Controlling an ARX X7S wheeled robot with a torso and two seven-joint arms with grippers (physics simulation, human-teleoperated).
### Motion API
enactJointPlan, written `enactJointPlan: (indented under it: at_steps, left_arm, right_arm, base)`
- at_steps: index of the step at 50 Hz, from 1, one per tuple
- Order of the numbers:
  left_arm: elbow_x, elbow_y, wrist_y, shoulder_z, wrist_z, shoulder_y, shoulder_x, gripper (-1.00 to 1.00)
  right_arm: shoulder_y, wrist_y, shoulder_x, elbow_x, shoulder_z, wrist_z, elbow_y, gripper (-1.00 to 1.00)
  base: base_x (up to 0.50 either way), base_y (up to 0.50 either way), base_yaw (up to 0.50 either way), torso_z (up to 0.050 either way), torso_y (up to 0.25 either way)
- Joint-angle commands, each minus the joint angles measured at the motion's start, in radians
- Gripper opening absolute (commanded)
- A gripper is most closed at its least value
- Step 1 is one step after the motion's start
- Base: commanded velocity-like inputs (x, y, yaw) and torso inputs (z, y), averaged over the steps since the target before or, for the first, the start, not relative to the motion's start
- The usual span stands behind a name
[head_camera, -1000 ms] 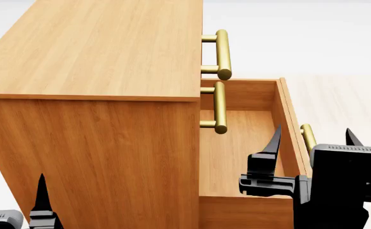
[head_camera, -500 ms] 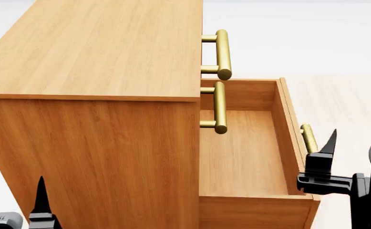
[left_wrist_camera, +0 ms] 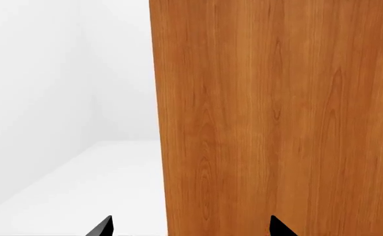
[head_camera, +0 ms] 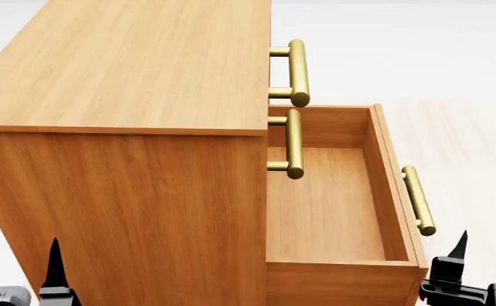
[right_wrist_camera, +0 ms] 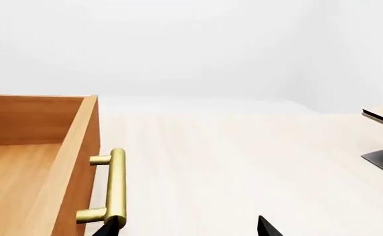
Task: Close the bottom drawer of the cabinet.
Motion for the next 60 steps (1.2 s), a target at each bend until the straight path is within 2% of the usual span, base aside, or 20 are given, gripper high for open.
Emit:
enactJointPlan:
  at_steps: [1, 20, 60]
  left_arm:
    - [0.002, -0.015, 0.023, 0.006, -0.004, 0.014, -0.004, 1.00]
    - [-0.001, -0.008, 0.025, 0.013, -0.015, 0.023, -0.011, 1.00]
    - [-0.013, -0.020, 0.037, 0.024, -0.028, 0.024, -0.023, 1.00]
  right_arm:
    - [-0.030, -0.113, -0.019, -0.006, 0.003, -0.032, 0.124, 1.00]
    - [-0.066, -0.328, -0.060, 0.010, -0.001, -0.132, 0.312, 1.00]
    - [-0.054, -0.326, -0.086, -0.072, -0.137, -0.150, 0.277, 1.00]
  base:
    - [0.00, 0.00, 0.00, 0.000, 0.000]
    - [0.00, 0.00, 0.00, 0.000, 0.000]
    - [0.00, 0.00, 0.00, 0.000, 0.000]
